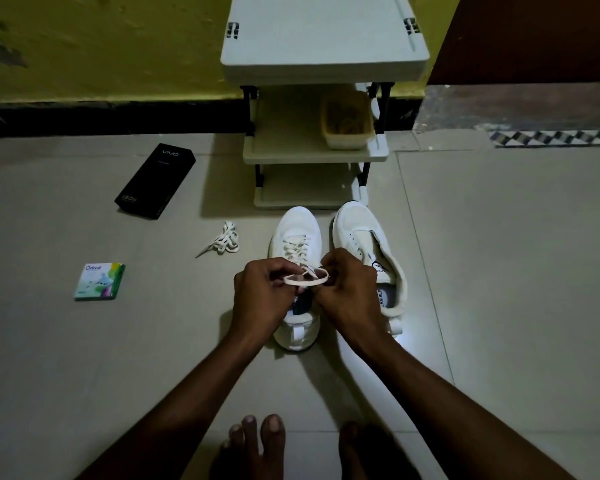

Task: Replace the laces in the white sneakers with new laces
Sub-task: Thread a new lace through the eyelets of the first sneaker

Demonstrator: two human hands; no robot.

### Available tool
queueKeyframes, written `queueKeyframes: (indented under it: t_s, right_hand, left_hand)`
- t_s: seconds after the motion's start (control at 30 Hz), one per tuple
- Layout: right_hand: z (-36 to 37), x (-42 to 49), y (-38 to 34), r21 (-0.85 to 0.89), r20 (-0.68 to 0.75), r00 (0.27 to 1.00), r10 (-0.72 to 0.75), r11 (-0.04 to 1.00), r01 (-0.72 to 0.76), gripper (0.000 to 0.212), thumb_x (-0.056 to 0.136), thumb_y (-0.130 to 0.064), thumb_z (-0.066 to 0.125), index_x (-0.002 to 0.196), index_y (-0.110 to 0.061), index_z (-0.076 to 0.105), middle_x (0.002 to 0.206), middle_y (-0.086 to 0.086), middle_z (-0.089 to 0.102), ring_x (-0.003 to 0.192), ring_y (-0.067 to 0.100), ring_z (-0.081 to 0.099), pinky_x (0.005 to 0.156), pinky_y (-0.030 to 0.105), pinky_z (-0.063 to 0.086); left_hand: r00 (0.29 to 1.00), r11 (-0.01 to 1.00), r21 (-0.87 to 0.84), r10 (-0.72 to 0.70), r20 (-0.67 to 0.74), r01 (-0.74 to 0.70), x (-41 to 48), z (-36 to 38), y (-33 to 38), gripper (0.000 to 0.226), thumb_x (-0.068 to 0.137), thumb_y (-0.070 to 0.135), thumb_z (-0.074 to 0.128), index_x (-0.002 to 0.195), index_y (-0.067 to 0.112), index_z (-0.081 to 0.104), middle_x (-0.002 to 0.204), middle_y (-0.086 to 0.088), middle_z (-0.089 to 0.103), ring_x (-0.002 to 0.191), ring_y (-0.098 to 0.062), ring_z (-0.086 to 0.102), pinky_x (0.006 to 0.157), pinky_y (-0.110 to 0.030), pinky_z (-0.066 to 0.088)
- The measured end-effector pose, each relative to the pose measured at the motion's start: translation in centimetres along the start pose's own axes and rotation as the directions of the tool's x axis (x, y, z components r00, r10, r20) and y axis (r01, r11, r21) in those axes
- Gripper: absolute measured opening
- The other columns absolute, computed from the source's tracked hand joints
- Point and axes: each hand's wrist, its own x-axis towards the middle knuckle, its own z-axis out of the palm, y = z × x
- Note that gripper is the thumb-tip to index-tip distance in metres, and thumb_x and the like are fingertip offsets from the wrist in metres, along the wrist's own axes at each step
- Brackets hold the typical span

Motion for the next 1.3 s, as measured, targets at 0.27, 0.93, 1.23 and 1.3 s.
queueKeyframes:
  t_s: [0.27,0.93,1.23,1.3]
  right_hand:
    - [-0.1,0.2,0.2,0.056,-0.027,0.999,0.024,0.998,-0.023,0.02,0.074,-0.016,0.078,0.087,-0.015,0.064,0.072,-0.008,0.068,0.071,0.0,0.064,0.056,0.016,0.049]
    - [-0.2,0.0,0.4,0.122,-0.034,0.999,0.026,0.992,-0.022,0.027,0.075,-0.02,0.081,0.091,-0.017,0.06,0.07,-0.006,0.067,0.065,0.004,0.064,0.059,0.028,0.053]
    - [-0.3,0.1,0.6,0.194,-0.016,1.0,-0.001,0.981,0.004,0.037,0.076,-0.012,0.081,0.099,-0.018,0.052,0.074,-0.003,0.069,0.065,0.002,0.065,0.052,0.011,0.043]
    - [-0.3,0.0,0.6,0.211,-0.006,1.0,-0.009,0.978,0.01,0.037,0.077,-0.011,0.081,0.1,-0.016,0.052,0.073,-0.005,0.067,0.065,0.0,0.064,0.052,0.01,0.043]
  left_hand:
    - [0.998,0.994,0.087,0.06,0.001,-0.06,0.2,0.7,-0.3,0.018,0.076,0.005,0.078,0.083,0.02,0.082,0.079,0.012,0.076,0.077,0.009,0.068,0.071,-0.003,0.047]
    - [0.988,0.982,0.117,0.153,-0.032,-0.149,-0.4,1.3,-0.1,0.024,0.078,0.005,0.076,0.09,0.024,0.084,0.09,0.005,0.079,0.089,0.001,0.068,0.078,-0.006,0.049]
    - [0.997,0.993,0.11,0.045,-0.062,-0.038,-0.4,2.6,-0.9,0.024,0.067,0.008,0.077,0.081,0.028,0.076,0.079,0.014,0.076,0.081,-0.01,0.073,0.077,-0.035,0.06]
    - [0.997,0.997,0.078,0.027,-0.072,-0.021,-0.3,2.6,-1.0,0.029,0.066,0.006,0.077,0.08,0.03,0.073,0.076,0.016,0.075,0.079,-0.01,0.073,0.076,-0.038,0.061]
